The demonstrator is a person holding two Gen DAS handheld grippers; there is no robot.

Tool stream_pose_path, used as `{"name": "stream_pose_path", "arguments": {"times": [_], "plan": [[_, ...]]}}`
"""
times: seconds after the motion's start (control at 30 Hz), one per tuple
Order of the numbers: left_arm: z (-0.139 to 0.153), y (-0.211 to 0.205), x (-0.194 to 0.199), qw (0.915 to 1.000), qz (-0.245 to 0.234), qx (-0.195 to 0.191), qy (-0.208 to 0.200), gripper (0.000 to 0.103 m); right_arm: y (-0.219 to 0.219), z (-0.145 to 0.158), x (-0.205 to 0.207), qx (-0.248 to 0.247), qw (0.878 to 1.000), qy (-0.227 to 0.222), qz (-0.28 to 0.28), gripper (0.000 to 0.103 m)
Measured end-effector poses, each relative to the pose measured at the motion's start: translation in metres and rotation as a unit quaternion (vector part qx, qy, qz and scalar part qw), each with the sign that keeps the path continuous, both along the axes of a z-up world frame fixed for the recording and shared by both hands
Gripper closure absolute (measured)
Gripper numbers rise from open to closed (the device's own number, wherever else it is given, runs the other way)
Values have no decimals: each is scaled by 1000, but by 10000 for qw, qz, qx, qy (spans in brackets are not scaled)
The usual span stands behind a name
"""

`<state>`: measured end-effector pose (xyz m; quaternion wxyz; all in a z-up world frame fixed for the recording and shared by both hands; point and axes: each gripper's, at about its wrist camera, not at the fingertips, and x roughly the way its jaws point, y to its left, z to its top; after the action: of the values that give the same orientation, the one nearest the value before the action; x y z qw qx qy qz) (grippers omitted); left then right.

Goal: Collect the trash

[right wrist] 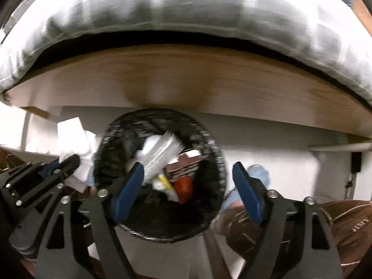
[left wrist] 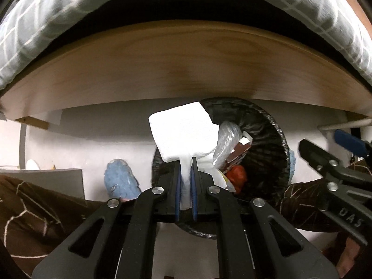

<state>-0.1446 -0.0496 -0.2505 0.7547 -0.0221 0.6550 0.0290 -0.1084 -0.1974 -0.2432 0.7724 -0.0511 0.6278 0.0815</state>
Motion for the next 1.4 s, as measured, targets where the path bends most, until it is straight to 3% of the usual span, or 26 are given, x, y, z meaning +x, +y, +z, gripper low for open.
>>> {"name": "stream_pose_path", "arguments": {"times": [0.17,0.77,0.93,1.0,1.07,1.17,1.4], "plan": [[-5,-16,2,9998,-128,-145,0,96,-24,4,-1,51,9995,-171,-253,14],[-29,-41,8,9987,-311,-392,-106,94,-47,-4,-5,-213,9980,-310,-501,11],[-30,-43,8,9987,-333,-363,-122,83,-50,-4,-5,-233,9978,-348,-522,11],[-29,-44,8,9986,-350,-373,-151,68,-52,-3,-5,-222,9977,-352,-543,11],[-28,-44,8,9985,-363,-360,-171,61,-54,-1,-5,-210,9975,-347,-575,11],[-29,-45,7,9985,-406,-340,-156,59,-54,0,-4,-226,9975,-367,-561,11],[-23,-41,8,9983,-444,-243,-283,39,-54,4,-3,-192,9972,-392,-599,11]]}}
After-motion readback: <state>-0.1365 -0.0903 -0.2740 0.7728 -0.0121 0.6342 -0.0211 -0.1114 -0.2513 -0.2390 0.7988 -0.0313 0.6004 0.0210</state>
